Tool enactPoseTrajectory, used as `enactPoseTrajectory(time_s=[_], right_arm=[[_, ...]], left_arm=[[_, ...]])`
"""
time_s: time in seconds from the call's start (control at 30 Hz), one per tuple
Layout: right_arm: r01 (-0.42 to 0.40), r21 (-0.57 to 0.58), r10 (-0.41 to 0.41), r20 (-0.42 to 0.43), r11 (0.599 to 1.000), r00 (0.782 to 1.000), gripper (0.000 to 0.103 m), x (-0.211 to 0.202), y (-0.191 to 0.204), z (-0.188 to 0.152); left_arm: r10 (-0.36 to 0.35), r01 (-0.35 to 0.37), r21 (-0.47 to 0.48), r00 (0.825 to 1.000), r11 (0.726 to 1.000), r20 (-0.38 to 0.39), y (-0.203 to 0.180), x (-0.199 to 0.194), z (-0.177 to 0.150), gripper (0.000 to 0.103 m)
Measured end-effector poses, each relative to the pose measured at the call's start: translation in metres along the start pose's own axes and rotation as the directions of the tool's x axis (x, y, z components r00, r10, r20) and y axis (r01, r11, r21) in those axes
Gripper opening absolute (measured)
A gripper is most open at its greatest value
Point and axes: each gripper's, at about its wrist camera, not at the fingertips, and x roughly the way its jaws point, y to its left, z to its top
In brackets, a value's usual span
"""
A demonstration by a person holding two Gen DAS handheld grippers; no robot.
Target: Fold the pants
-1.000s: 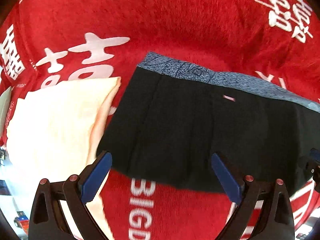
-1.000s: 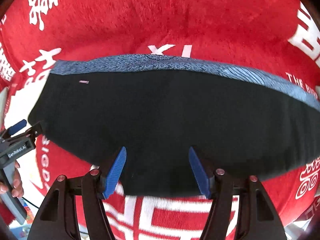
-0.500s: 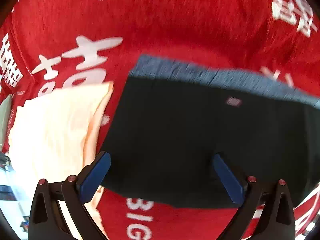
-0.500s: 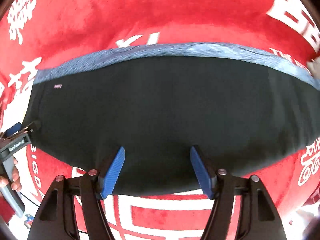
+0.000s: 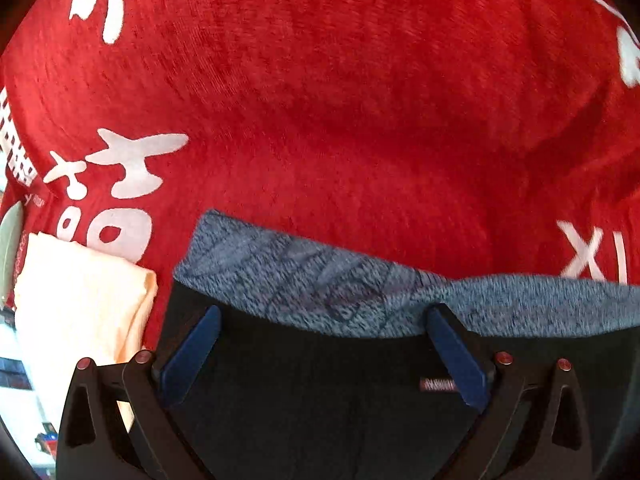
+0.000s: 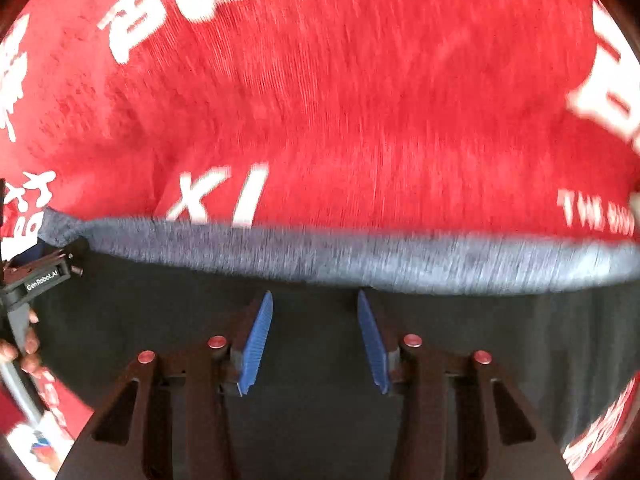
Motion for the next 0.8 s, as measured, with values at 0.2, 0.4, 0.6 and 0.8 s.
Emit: enactPoseTrajectory(time_s=[0.2, 0.4, 0.6, 0.8], right_arm=[[-0.255, 0.239, 0.262, 0.003, 0.937, 0.965, 0.053, -0.032, -0.031, -0.022], [-0.464, 0.405, 0.524, -0.044, 0.788, 0.851, 0.052, -0.047, -0.034, -0.118], [-0.48, 0.488, 0.547, 0.006, 0.729, 0.837, 0.045, -0.038, -0.044, -0.146], [-0.473, 0.494, 0.542, 0.004, 0.729, 0.84, 0.044, -0.038, -0.046, -0.148]], left_arm=[[-0.06, 0.06, 0.043, 0.998, 0.997, 0.004, -0.006, -0.039, -0.013, 0.103], [-0.191, 0.19, 0.148, 0.982, 0.97, -0.01, -0.048, -0.083, -0.066, 0.103], [-0.226, 0.231, 0.187, 0.973, 0.955, -0.049, -0.085, -0.095, -0.099, 0.103], [-0.22, 0.228, 0.16, 0.973, 0.96, -0.065, -0.075, -0.092, -0.101, 0.103]])
